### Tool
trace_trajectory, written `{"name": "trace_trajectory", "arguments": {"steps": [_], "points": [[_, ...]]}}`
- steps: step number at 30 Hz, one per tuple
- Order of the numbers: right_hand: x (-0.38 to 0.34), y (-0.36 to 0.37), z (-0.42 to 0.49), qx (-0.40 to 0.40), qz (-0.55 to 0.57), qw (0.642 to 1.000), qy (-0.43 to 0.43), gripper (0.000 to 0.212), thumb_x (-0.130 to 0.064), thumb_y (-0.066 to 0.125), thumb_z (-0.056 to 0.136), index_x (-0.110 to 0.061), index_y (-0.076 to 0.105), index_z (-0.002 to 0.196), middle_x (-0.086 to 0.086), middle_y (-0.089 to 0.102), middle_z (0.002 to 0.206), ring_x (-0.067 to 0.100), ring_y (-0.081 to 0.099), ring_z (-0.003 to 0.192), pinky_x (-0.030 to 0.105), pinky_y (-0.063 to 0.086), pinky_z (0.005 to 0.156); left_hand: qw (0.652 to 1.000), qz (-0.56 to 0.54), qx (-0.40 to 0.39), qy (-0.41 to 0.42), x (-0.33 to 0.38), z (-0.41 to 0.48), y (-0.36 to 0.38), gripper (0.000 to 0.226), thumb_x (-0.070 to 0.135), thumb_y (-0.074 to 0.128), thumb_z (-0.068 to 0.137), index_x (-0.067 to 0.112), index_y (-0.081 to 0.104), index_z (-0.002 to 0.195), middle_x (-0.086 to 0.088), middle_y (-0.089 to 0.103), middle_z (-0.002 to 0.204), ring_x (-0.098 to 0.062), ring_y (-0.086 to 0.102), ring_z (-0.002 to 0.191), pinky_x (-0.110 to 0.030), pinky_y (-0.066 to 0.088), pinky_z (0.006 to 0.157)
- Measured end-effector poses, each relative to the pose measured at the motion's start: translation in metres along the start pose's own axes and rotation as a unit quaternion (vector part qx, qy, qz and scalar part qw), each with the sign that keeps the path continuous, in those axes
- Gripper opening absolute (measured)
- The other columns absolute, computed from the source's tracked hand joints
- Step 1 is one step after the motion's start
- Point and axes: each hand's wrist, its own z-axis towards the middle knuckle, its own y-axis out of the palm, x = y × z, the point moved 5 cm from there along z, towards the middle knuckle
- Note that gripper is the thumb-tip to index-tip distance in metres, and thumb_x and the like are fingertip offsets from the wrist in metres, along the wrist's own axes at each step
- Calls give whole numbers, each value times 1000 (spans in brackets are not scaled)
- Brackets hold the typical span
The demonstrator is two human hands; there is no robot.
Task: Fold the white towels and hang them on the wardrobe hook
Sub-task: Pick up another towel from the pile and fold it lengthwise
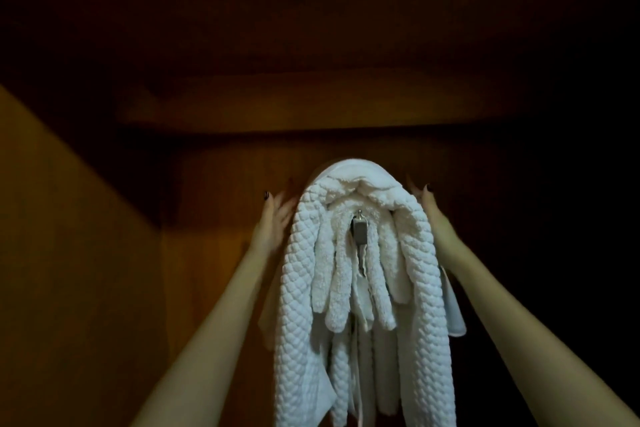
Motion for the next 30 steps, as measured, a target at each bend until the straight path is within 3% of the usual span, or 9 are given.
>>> {"name": "trace_trajectory", "arguments": {"steps": [4,8,12,16,19,22,24,27,30], "points": [[-36,-3,-21,-7,-74,996,-39,56,-56,14,99,-34,32,148,2,40,150,16,39,135,32,32,108,995,64,-24,70,24,-25,-11,35,43,29,103,32,54,125,5,61,128,-17,52,126,-49,35,111],[-50,-7,-65,17,-112,991,-69,53,-55,21,101,-33,33,148,5,47,145,17,47,129,36,38,107,987,108,-32,116,37,-73,-21,25,39,41,101,39,60,117,7,65,122,-11,58,119,-45,41,107],[-35,0,-140,42,-115,990,-74,51,-49,29,102,-26,36,147,1,46,146,13,46,132,40,37,112,982,150,-38,111,19,-143,-27,23,33,45,100,46,58,113,7,58,131,-8,56,118,-37,43,103],[6,2,-226,71,-144,987,6,49,-42,36,103,-21,37,148,-1,48,144,14,46,130,39,40,108,988,143,-23,60,-17,-220,-35,26,24,46,100,37,51,122,5,56,128,-1,58,109,-17,49,83],[38,-5,-297,71,-199,973,91,49,-32,44,101,-21,36,148,2,54,133,8,56,104,21,42,84,974,223,-30,37,-47,-273,-39,33,18,47,100,25,50,133,5,52,134,-6,51,118,-6,43,81],[62,-13,-360,35,-268,952,144,52,-33,46,101,-21,32,150,8,43,146,18,48,128,29,43,101,953,297,-56,9,-85,-331,-41,35,14,49,99,20,53,133,7,50,131,7,51,101,5,36,72],[78,-12,-404,1,-319,933,164,54,-31,46,101,-18,30,150,10,39,150,23,40,136,34,34,108,938,329,-102,-36,-120,-374,-39,36,16,50,99,23,52,134,3,49,136,1,50,108,-2,36,83],[108,2,-477,-88,-386,894,210,56,-32,44,101,-21,24,152,10,32,154,25,36,138,38,33,111,902,374,-179,-125,-172,-442,-33,40,30,49,99,34,44,139,3,39,146,-13,39,130,-30,36,103],[133,6,-544,-160,-441,851,237,57,-33,42,102,-25,18,153,10,28,155,28,33,139,46,34,112,869,418,-218,-149,-209,-506,-27,45,34,50,99,39,38,142,6,36,149,-15,33,136,-29,27,104]]}}
